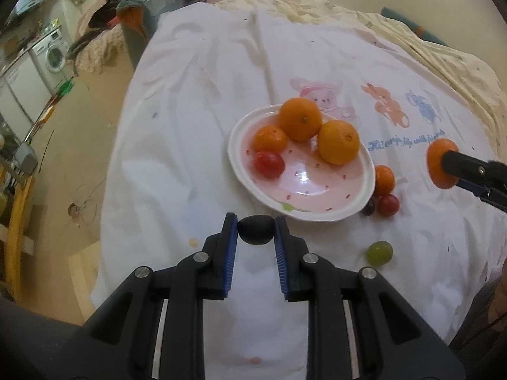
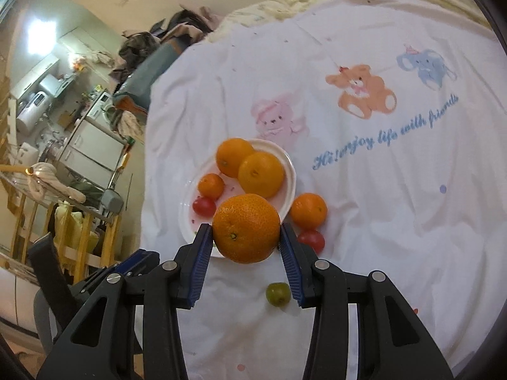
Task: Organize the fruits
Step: 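Grasp a mandarin with the right tool while the left tool holds the grape, then lower the dark grape and mandarin onto the plate and open both tools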
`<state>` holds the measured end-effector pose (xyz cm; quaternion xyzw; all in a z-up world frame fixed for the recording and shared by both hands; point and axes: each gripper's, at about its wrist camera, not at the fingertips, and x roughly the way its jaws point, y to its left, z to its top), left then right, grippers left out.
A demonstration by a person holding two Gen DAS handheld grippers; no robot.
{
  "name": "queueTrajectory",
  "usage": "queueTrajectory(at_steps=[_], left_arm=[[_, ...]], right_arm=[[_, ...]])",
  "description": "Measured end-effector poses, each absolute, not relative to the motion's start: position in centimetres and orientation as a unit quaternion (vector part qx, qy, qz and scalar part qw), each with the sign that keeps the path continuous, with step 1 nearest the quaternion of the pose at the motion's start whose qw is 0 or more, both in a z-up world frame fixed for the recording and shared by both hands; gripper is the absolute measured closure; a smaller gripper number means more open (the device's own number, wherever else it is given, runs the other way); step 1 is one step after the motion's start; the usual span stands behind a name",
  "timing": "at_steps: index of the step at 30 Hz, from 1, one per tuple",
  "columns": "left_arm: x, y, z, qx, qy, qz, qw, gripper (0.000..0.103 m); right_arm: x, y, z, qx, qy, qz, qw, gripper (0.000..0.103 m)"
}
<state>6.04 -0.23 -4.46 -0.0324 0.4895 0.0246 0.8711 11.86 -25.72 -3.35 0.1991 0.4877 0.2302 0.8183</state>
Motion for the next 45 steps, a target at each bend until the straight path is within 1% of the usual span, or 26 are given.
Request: queueTrajectory(at_steps=[5,14,21,29,34,39,45], left_arm=[[7.0,0.6,-2.9,-0.066,0.485,0.041,0.871,0.084],[10.0,1.1,1.1,-0.050,0.462,0.028,0.885,0.084],[13.3,1.1,1.9,-0.041,0.459,0.020,0.887,0.083],[16.5,1.5,1.1,-0.043,0.469,0.019,0.882,0.083],[18.6,2.1,-0.7,-0.057,0.487,0.017,0.871,0.083],[19.8,2.0,-3.3,-0.060,0.508,0.005,0.859,0.083],[21.1,2.1,-5.5,-0.073,0.527,-0.007,0.847,0.083]], right_arm=[[12.1,-25.5,-2.6,0.198,0.475,0.238,0.824,0.058],[13.7,-25.9,-0.1,0.203,0.448,0.250,0.834,0.058],[16.4,-25.6,0.9,0.197,0.445,0.259,0.834,0.058],[19.9,-24.3,1.1,0.186,0.451,0.277,0.828,0.058],[22.2,-22.6,0.4,0.173,0.461,0.288,0.822,0.058],[23.9,-20.6,-1.3,0.163,0.480,0.298,0.809,0.058],[24.3,-18.8,-5.7,0.176,0.529,0.314,0.768,0.057]])
